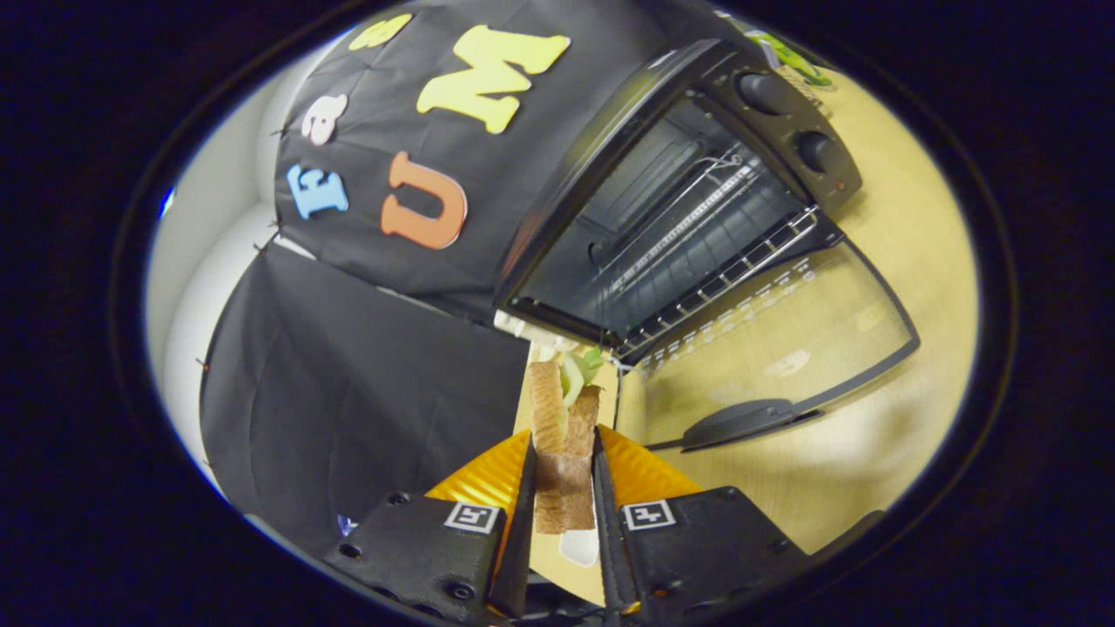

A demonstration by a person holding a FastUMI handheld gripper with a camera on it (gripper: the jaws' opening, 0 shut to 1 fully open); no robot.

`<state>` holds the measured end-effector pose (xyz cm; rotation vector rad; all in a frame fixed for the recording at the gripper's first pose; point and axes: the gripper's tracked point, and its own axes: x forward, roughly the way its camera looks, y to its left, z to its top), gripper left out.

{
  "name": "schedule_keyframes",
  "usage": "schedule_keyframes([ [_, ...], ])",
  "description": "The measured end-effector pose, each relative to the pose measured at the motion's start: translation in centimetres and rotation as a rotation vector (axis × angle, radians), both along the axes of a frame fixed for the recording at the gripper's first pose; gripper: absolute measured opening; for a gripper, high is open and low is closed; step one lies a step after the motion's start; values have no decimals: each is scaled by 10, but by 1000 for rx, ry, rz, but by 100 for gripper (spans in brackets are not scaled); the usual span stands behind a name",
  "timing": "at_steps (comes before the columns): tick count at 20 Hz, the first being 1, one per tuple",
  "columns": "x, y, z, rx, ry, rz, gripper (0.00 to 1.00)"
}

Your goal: Open the toaster oven, put the food inside, and close the toaster oven door.

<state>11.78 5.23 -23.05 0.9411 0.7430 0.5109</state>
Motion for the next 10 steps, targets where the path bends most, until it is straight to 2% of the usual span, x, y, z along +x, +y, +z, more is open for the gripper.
schedule_keyframes([
  [4, 51, -33, 6, 82, -84, -229, 38],
  [10, 112, -62, 4, 120, -148, -497, 38],
])
